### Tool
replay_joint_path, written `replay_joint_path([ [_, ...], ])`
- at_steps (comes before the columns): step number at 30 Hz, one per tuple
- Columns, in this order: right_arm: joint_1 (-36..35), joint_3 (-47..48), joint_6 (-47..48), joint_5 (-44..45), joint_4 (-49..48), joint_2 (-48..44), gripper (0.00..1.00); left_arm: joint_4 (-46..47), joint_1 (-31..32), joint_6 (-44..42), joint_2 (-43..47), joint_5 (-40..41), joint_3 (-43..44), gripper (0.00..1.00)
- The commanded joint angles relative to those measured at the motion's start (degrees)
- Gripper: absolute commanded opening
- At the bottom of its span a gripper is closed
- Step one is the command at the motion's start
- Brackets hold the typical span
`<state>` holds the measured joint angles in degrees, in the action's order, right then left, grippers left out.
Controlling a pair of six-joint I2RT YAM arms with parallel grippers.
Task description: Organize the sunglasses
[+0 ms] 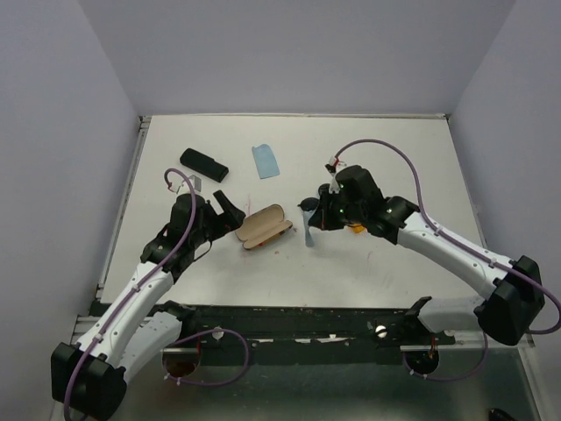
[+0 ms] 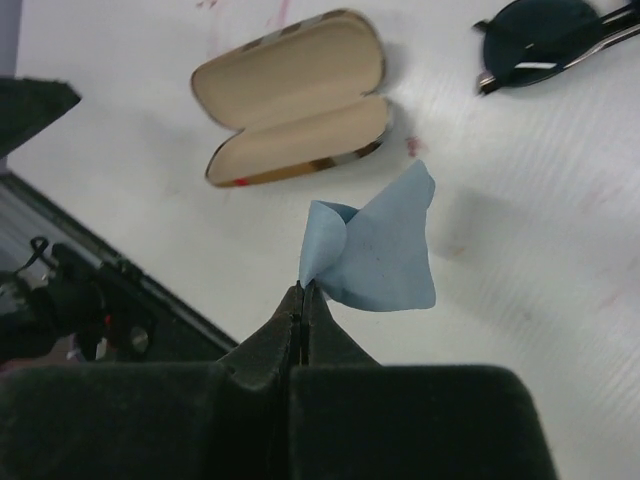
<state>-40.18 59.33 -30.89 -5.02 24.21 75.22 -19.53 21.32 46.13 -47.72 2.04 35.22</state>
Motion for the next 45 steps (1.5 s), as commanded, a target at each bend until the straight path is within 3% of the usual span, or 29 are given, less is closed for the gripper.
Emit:
replay_joint_path([
  [1, -5.86, -0.53, -5.04, -6.50, 7.60, -4.20, 0.01, 0.81, -0.32, -1.66, 1.58, -2.04, -0.42, 0.99],
  [11, -8.86, -6.76, -16.03, -11.51, 8.40, -11.50, 0.01, 1.95, -0.32, -1.39, 3.08, -3.54, -1.38, 0.99],
  [19, -8.86, -10.28, -19.90, -11.95, 12.97, -9.31, 0.01, 2.83, -0.32, -0.34, 1.94, -2.66, -2.00, 0.99],
  [24, -8.86, -11.61, -19.56, -10.98, 9.73, -7.02, 0.02, 3.71, -0.40, -0.78, 0.00, -3.36, -1.65, 0.99],
  [30, -7.81, -7.40, -17.63, -0.28, 10.42, 0.53, 0.03, 3.88, -0.32, -1.04, -2.37, -3.89, -1.12, 0.99],
  [37, 1.24, -7.29, -17.88, 8.08, 9.28, 6.43, 0.03, 4.06, -0.32, -1.04, -3.34, -4.24, -1.03, 0.99],
  [45, 6.78, -9.50, -18.49, 22.13, 13.14, 6.78, 0.25, 4.06, -0.32, -1.39, -4.22, -4.24, -0.60, 0.99],
])
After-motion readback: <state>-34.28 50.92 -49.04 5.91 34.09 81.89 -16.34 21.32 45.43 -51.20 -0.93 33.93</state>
